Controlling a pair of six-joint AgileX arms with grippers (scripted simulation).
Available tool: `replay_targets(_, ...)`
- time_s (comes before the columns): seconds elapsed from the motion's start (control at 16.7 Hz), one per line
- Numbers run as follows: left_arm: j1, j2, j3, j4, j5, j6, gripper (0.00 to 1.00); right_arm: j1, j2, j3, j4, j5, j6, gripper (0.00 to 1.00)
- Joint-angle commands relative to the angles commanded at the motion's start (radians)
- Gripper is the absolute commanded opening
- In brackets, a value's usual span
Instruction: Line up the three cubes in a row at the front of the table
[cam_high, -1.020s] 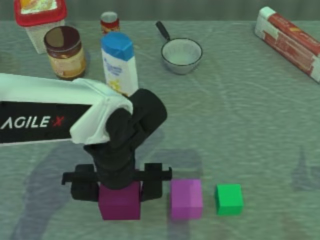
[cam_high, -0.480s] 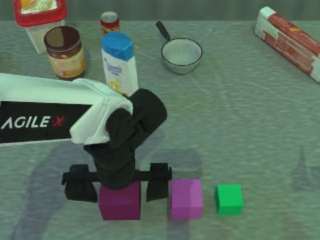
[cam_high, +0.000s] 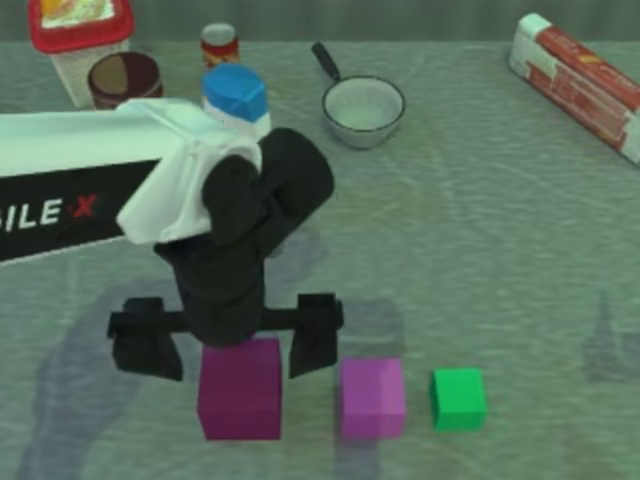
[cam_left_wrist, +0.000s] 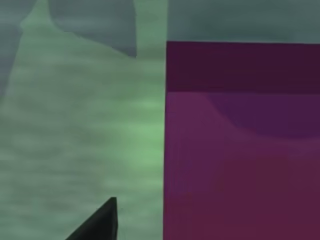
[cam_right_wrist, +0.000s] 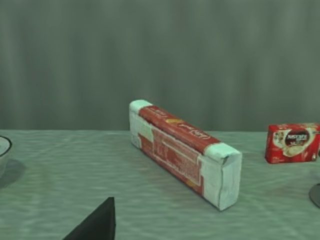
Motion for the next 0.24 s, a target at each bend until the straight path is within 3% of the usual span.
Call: replay_targets(0.24,0.006,-0.036,0.045,-0.068,-0.001,0.002,1.00,0.000,0.000,0.000,0.000,0.000,0.000,1.00)
